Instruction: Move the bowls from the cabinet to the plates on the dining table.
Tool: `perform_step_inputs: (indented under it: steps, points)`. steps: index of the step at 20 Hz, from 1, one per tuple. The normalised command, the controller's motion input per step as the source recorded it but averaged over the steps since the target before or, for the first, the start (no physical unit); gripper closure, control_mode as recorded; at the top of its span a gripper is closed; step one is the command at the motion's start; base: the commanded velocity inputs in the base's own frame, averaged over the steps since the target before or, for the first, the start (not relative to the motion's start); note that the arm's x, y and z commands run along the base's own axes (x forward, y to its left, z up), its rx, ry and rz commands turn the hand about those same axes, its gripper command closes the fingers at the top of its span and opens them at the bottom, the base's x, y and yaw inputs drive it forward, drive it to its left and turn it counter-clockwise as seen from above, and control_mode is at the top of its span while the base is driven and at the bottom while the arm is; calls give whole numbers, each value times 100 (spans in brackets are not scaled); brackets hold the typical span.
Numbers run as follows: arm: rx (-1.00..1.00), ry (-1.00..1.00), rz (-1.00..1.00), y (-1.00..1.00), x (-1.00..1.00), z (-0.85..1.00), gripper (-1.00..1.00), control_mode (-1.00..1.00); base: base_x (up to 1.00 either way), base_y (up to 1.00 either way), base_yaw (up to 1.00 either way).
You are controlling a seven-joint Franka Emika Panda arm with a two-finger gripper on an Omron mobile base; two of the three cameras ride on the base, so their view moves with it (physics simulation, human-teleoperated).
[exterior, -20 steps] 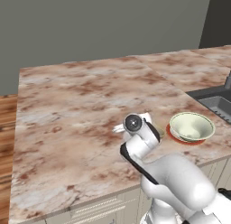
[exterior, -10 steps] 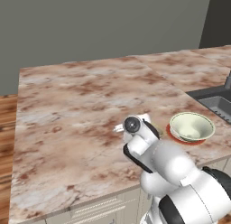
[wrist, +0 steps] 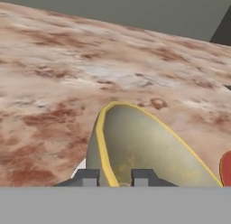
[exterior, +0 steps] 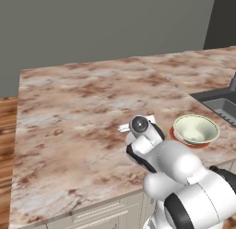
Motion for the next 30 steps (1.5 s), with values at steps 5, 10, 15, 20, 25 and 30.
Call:
perform_step_inputs:
  steps: [5, 10, 15, 20, 25, 30]
  points:
    - [3, 3, 0, 0, 0, -8, -100, -100, 0, 0, 0]
    - [2, 0, 0, 0, 0, -5, -100, -100, 0, 0, 0]
    - [2, -4, 0, 0, -12, 3, -100, -100, 0, 0, 0]
    - [3, -16, 4, 2, -39, 41, -100, -100, 0, 0, 0]
    - [11, -17, 7, 2, -23, 48, -100, -100, 0, 0, 0]
    - [16, -14, 10, 0, -44, 64, -100, -100, 0, 0, 0]
